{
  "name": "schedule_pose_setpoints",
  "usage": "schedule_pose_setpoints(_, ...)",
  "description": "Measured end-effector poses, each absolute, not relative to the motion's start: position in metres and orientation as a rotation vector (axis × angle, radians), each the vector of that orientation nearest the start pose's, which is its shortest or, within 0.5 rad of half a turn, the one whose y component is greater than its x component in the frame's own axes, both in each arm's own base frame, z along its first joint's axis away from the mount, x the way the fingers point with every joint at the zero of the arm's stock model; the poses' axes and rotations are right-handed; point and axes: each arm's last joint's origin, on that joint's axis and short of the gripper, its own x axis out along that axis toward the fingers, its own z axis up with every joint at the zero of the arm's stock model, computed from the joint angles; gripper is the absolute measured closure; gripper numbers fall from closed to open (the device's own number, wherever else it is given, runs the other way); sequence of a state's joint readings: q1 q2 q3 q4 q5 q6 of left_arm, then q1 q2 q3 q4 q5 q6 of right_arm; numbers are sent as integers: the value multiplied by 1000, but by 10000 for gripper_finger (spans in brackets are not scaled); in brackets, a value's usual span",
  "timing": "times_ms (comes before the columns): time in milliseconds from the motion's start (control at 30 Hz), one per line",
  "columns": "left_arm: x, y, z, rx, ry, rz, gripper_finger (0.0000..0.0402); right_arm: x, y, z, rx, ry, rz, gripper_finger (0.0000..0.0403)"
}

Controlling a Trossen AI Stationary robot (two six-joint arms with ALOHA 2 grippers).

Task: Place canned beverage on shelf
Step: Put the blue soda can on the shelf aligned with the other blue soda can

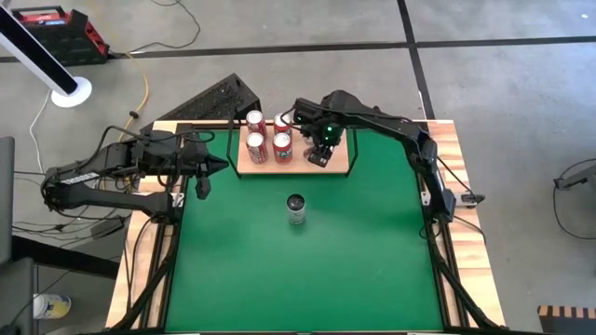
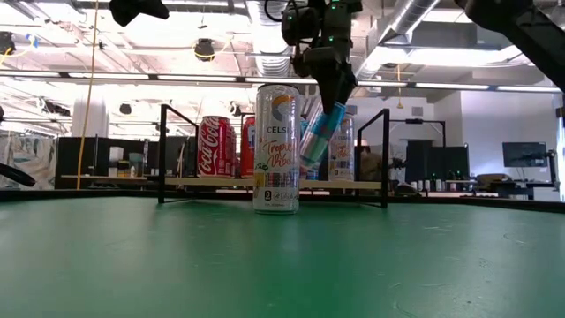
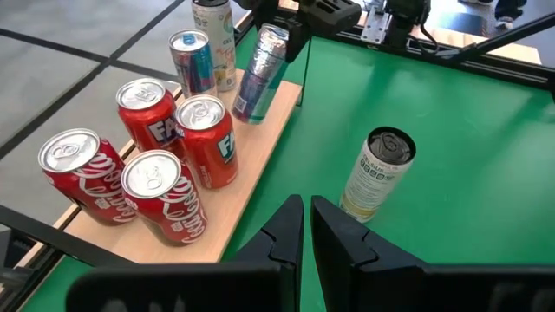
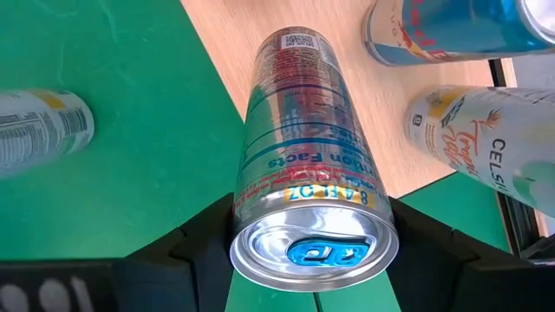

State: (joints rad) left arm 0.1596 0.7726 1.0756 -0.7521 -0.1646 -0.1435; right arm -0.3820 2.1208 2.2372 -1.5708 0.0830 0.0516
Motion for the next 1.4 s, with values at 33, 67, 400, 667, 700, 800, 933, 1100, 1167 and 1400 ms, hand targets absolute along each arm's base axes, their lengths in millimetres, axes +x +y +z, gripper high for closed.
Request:
schedule_pose_setpoints(33,131,26,376,-139,427,351,391,375,-153,321,260,1441,-416,143)
schedule_pose_setpoints(67,131,26,376,-139,428,351,391,375,-154,321,261,1441,-417,143)
schedule_pose_setpoints(400,131,26,376,-140,428,351,391,374,-156,321,261,1441,-409,127)
schedule_pose_setpoints(667,131,26,376,-137,429,351,391,374,-156,321,262,1442,-408,123)
schedule_pose_setpoints(700,131,26,376,-136,429,350,391,374,-156,321,262,1442,-408,123)
schedule_pose_setpoints(800,131,26,376,-135,429,350,391,374,-156,321,262,1442,-408,122)
schedule_pose_setpoints(933,131,26,376,-135,429,350,391,374,-156,320,262,1442,-408,122)
schedule_pose_setpoints(1100,131,26,376,-135,428,351,391,374,-156,320,258,1443,-405,121)
schedule_pose_setpoints(1167,131,26,376,-135,429,351,391,374,-156,320,258,1443,-405,121)
schedule_pose_setpoints(1400,131,26,376,-136,428,351,391,375,-156,320,261,1441,-409,99)
